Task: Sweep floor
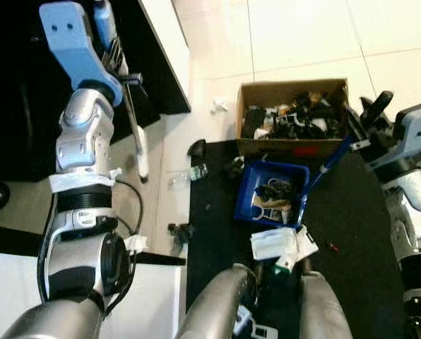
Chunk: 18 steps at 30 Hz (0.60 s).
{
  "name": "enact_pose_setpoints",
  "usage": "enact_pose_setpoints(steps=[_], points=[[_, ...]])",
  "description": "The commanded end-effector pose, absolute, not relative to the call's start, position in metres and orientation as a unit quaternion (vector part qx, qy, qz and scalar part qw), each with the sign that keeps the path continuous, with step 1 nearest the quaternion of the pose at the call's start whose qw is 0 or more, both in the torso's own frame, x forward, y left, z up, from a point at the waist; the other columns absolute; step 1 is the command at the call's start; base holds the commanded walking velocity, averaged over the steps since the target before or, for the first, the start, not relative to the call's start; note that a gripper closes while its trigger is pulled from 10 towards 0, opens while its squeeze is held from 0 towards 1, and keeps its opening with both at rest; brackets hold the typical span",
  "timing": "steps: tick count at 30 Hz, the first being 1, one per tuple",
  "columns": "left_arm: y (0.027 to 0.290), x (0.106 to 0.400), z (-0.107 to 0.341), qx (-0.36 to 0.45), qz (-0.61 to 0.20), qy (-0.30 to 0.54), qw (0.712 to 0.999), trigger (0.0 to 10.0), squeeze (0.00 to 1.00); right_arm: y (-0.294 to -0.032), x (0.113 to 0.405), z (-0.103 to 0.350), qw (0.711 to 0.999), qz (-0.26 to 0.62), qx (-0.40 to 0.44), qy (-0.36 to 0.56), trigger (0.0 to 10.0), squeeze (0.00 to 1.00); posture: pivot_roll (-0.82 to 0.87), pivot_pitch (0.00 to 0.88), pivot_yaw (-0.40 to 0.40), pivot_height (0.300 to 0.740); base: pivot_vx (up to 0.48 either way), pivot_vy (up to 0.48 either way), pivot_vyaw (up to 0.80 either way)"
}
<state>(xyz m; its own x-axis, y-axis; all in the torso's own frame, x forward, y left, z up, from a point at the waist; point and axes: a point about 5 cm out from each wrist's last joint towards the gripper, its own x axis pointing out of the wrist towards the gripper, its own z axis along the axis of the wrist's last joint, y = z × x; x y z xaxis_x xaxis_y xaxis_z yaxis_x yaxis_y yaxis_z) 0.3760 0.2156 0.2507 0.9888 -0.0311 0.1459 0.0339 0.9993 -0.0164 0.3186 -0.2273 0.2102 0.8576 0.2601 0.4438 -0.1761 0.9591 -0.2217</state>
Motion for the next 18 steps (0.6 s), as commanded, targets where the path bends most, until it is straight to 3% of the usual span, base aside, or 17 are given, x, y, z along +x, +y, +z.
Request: enact_pose_setpoints(steps=[1,8,18], points=[[0.224,0.370,0.238,0.026,0.000,-0.048,0.998,10.0,0.00,-0.232,0.313,0.236,0.949,0.094,-0.083,-0.289,10.0,0.00,-0.05,0.165,0.188,0.740,0.000,0.000,0.00],[0.232,0.363,0.214,0.047,0.051,-0.001,0.998,10.0,0.00,-0.246,0.301,0.302,0.920,0.067,-0.092,-0.376,10.0,0.00,-0.07,0.147,0.177,0.740,0.000,0.000,0.00],[0.218,0.359,0.202,0.051,0.037,0.014,0.998,10.0,0.00,-0.255,0.285,0.380,0.873,0.068,-0.128,-0.466,10.0,0.00,-0.07,0.130,0.168,0.740,0.000,0.000,0.00]])
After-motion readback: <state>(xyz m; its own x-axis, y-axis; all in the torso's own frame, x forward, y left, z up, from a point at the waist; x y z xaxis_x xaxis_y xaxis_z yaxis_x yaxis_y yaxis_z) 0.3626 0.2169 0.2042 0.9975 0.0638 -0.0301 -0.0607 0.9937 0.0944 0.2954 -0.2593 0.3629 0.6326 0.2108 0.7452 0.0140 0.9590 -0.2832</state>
